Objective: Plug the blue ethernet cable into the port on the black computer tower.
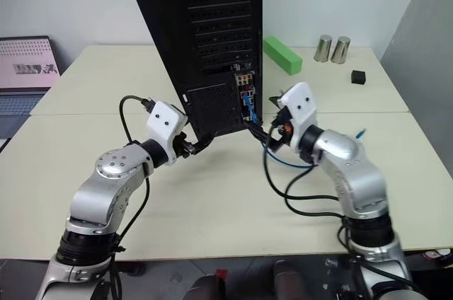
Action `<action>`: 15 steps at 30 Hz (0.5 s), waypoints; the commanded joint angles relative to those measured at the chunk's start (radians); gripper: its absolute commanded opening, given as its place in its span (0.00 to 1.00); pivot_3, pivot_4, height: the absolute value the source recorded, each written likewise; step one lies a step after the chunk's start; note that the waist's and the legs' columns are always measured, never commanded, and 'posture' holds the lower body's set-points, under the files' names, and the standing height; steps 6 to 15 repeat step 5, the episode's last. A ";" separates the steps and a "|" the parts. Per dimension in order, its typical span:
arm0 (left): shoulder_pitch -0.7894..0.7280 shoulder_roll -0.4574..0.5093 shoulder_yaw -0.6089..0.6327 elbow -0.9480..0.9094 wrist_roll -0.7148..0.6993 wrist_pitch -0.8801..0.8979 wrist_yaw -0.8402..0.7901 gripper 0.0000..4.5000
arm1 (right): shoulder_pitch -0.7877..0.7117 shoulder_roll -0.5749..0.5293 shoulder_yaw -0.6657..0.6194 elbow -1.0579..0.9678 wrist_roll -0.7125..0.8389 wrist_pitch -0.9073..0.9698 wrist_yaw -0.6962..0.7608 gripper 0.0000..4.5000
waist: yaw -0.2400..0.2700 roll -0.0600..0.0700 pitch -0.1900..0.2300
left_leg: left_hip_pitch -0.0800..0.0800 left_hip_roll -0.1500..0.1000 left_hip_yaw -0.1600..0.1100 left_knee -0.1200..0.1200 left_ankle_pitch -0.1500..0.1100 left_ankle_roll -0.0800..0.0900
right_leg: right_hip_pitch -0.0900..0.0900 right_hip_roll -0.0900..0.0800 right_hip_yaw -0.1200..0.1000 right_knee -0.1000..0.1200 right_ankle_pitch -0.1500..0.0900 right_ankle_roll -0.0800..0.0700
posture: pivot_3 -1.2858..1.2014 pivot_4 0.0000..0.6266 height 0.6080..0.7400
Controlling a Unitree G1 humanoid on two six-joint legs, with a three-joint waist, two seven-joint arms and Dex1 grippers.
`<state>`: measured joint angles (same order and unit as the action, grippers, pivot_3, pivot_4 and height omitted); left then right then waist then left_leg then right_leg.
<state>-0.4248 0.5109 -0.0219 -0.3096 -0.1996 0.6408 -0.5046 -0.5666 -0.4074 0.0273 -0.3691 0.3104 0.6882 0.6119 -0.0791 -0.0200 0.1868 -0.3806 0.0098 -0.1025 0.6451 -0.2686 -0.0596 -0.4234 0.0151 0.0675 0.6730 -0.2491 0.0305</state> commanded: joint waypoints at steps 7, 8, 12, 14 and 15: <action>0.004 0.020 0.025 -0.041 -0.040 -0.026 -0.050 0.80 | -0.003 -0.059 -0.039 -0.028 0.090 -0.005 0.069 0.99 | 0.000 0.000 0.000 | 0.000 0.000 0.000 0.000 0.000 0.000 | 0.000 0.000 0.001 0.000 0.000 0.000 | 0.52 0.24 1.00; 0.004 0.020 0.025 -0.041 -0.040 -0.026 -0.050 0.80 | -0.003 -0.059 -0.039 -0.028 0.090 -0.005 0.069 0.99 | 0.000 0.000 0.000 | 0.000 0.000 0.000 0.000 0.000 0.000 | 0.000 0.000 0.001 0.000 0.000 0.000 | 0.52 0.24 1.00; 0.004 0.020 0.025 -0.041 -0.040 -0.026 -0.050 0.80 | -0.003 -0.059 -0.039 -0.028 0.090 -0.005 0.069 0.99 | 0.000 0.000 0.000 | 0.000 0.000 0.000 0.000 0.000 0.000 | 0.000 0.000 0.001 0.000 0.000 0.000 | 0.52 0.24 1.00; 0.004 0.020 0.025 -0.041 -0.040 -0.026 -0.050 0.80 | -0.003 -0.059 -0.039 -0.028 0.090 -0.005 0.069 0.99 | 0.000 0.000 0.000 | 0.000 0.000 0.000 0.000 0.000 0.000 | 0.000 0.000 0.001 0.000 0.000 0.000 | 0.52 0.24 1.00; 0.004 0.020 0.025 -0.041 -0.040 -0.026 -0.050 0.80 | -0.003 -0.059 -0.039 -0.028 0.090 -0.005 0.069 0.99 | 0.000 0.000 0.000 | 0.000 0.000 0.000 0.000 0.000 0.000 | 0.000 0.000 0.001 0.000 0.000 0.000 | 0.52 0.24 1.00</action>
